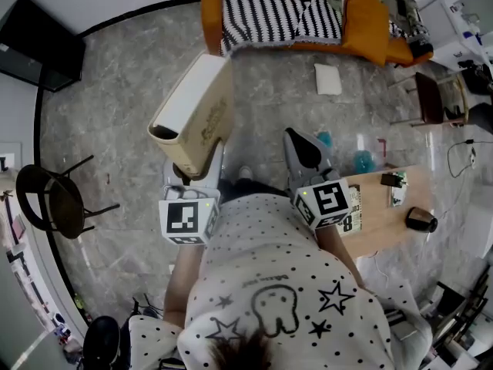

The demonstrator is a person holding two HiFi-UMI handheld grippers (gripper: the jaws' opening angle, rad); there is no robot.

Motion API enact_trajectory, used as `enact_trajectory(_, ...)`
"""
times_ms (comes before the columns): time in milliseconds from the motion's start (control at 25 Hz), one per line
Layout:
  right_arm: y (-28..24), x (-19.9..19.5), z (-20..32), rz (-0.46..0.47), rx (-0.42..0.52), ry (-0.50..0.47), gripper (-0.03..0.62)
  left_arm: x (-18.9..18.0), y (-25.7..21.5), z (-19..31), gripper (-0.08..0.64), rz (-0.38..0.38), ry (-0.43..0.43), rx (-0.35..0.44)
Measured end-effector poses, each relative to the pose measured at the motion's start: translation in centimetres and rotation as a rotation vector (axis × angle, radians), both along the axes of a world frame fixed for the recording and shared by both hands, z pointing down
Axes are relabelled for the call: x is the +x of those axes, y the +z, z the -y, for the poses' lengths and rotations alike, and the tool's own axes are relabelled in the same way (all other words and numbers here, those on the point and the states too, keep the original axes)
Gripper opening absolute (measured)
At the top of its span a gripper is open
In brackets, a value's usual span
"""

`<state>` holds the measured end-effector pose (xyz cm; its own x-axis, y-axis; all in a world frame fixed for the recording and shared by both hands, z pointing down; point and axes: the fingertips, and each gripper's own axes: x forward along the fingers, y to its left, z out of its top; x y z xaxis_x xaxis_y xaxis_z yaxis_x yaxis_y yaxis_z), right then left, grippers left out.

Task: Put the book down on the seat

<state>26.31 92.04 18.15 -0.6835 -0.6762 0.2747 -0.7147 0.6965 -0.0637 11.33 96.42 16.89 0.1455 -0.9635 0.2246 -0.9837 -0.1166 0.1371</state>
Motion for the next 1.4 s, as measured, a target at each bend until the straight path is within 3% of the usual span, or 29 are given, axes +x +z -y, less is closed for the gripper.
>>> enact_trajectory(800,0.6,1.2,2.6,0.021,-0.044,0.048,-0.003,-0.8,1.0,1.8,0.225,-0.050,0.005,-0.024)
enact_trajectory(1400,-0.4,-3.7,12.1,-0.010,-0.073,0.170,-0.003,-7.2,0.4,12.6,0.225,-0.067,0.098,-0.045)
